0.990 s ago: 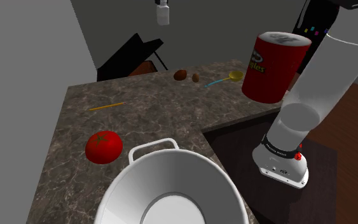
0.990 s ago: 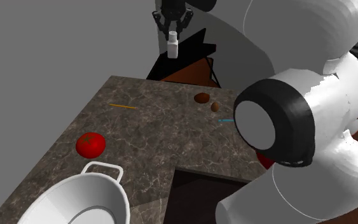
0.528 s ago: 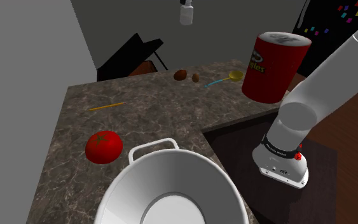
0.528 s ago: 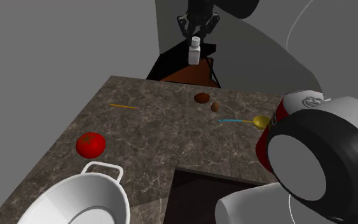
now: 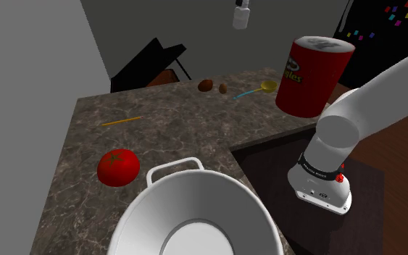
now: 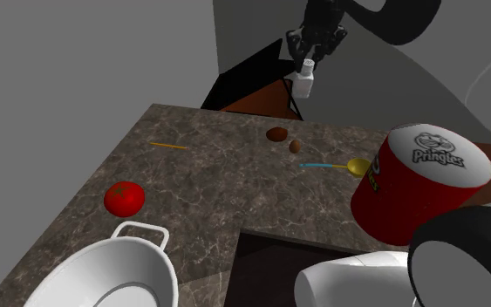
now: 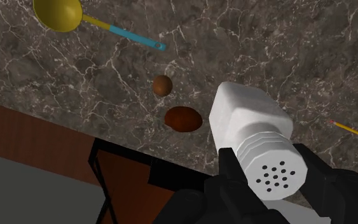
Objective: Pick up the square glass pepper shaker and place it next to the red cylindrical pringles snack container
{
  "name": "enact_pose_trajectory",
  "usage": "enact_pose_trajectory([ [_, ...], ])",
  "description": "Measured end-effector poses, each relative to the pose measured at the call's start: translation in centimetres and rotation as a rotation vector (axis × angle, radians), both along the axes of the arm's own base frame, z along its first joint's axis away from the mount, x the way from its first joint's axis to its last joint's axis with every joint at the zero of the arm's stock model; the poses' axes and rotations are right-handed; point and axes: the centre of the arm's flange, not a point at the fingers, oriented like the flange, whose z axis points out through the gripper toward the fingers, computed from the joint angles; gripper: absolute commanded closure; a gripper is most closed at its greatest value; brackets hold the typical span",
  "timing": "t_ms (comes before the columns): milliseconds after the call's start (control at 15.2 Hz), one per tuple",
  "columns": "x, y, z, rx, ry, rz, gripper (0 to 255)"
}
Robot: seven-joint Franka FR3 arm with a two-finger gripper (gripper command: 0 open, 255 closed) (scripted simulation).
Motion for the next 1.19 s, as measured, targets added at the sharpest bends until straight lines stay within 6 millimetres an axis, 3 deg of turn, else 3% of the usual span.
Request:
enact_pose_trajectory([
  [726,-11.3,-9.3,0.3,0.001,0.0,0.0,255],
  [858,-12.4,-10.6,0.2,0.0,0.0,0.0,255],
  [1188,-12.9,-11.1,-2.4,0.001,0.001,0.001,255],
])
